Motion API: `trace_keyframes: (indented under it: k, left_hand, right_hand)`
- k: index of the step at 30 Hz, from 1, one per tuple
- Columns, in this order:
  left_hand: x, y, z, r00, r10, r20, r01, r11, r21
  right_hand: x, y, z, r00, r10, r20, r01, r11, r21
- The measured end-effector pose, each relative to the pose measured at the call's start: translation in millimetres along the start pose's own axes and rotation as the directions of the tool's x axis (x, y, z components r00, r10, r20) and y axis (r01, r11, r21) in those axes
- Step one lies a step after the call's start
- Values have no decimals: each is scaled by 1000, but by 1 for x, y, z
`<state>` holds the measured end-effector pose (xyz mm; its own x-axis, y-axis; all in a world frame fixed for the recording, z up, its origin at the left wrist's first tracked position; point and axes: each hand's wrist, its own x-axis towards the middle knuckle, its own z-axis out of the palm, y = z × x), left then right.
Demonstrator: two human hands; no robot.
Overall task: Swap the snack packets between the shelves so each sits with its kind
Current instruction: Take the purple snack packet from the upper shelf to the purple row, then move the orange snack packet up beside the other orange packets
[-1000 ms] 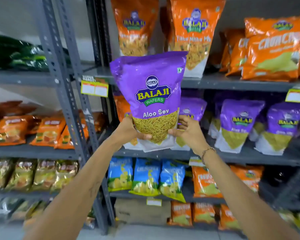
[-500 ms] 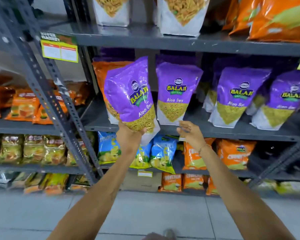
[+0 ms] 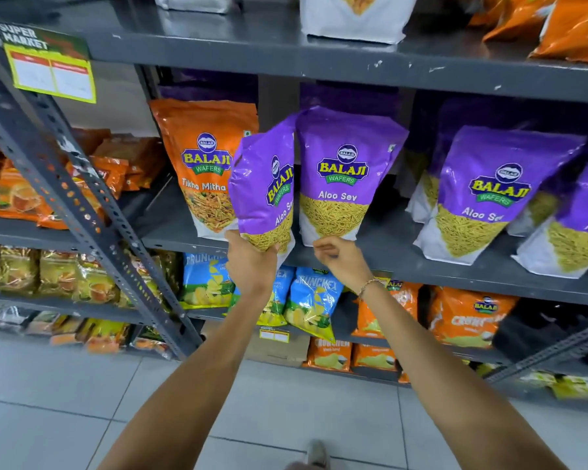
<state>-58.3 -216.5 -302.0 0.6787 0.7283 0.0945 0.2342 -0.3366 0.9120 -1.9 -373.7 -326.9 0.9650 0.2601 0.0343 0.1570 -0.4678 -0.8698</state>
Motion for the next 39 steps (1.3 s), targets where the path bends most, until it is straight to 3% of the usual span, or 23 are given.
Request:
trace_keyframes:
  k: [10,15,20,22,24,28,32,34,39]
  left_hand:
    - [25,-8,31,999,26,37,-26,999,23]
    - [31,-25,22,981,124,149,-104,985,-135]
    - [63,-41,-29,986,164,11,-156,955,-251]
    - [93,-45,-46,989,136,-59,-146,954,-263]
    - [131,-51,-57,995,97,-16,-98,962,-256]
    - [202,-64,-58,949,7,316,39,989,-140]
    - [222,-63,-56,794,6,608,105,984,-147]
    - [227,-65,-56,754,55,655,18,994,-104]
    - [226,-60,-68,803,187,566,-227,974,0]
  right_hand:
    - [15,0,29,984,-48,174,45,999,21]
    - [21,-2,54,955,-53,293,40,998,49]
    - [27,-25,104,918,-39,394,-8,993,117]
    - [26,-48,124,929,-68,365,26,993,119]
    - [26,-72,144,957,-100,272,70,990,119]
    - [40,-101,192,997,-73,-37,74,997,15]
    - [58,-112,225,983,95,-159,-97,995,-5]
    - [63,-119,232,969,125,-213,-123,992,24]
    - [75,-125,232,934,198,-297,-183,980,76]
